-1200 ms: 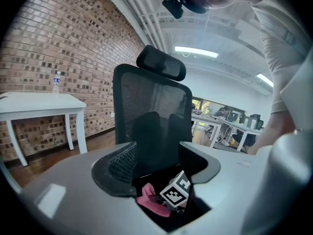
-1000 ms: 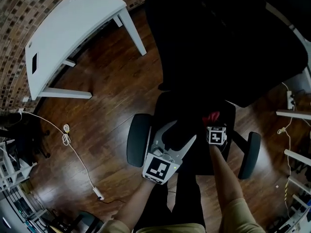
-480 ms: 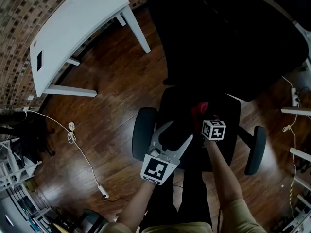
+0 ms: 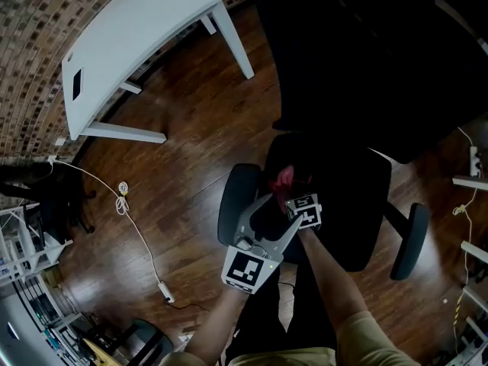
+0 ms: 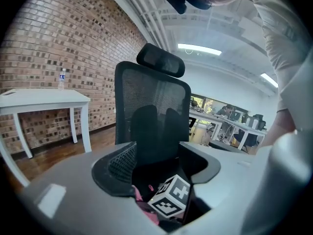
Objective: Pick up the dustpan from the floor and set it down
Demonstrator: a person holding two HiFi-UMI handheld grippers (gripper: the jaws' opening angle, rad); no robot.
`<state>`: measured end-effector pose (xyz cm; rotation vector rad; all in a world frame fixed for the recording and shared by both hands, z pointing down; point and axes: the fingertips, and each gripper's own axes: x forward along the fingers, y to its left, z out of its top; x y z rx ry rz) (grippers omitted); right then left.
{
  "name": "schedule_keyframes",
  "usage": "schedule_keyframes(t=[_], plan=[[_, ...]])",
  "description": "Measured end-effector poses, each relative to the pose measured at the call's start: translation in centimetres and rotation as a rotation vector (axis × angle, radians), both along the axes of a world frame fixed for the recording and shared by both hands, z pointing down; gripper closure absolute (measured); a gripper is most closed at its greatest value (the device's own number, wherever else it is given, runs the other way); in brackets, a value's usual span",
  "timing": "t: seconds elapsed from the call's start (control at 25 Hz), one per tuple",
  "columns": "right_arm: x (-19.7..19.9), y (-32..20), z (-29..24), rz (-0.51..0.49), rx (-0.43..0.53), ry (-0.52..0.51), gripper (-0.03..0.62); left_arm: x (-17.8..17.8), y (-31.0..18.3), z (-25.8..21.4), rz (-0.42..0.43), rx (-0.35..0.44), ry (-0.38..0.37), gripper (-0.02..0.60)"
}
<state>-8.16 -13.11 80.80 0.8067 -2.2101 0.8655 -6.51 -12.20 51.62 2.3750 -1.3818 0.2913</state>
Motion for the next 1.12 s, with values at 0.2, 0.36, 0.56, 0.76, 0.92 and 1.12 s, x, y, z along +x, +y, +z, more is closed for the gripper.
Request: schedule_keyframes(t=[0.2, 0.36, 0.56, 0.76, 0.92, 1.12], plan=[[17.1, -0.7, 3.0, 0.174, 0.039, 0.280, 0.508, 3.7, -1.0, 1.0, 0.059, 0.018, 0.026, 0.330], [27.0, -1.0, 2.5, 0.317, 0.047, 0.404, 0.509, 6.7, -2.2, 2.7, 0.102, 0.000, 0.044, 0.330], [29.4, -1.3, 1.9, 0.497, 0.017, 0.325, 0.508, 7.2, -3.1, 2.8, 0.110, 0.012, 0.032, 0.330], [17.8, 1.2, 1.3, 0.400, -0.146, -0.016, 0.505, 2.4, -2.2, 1.3, 0.003, 0.017, 0.034, 0.331], [4.9, 3.3, -0.3, 0.174, -0.153, -0.171, 0.505, -1.3, -0.9, -0.2, -0.086, 0.006, 0.025, 0.333], [-6.6, 3.8, -2.1, 0.032, -0.155, -0.291, 0.505, -4.1, 1.3, -1.0, -0.113, 0.000, -0.008, 0.337]])
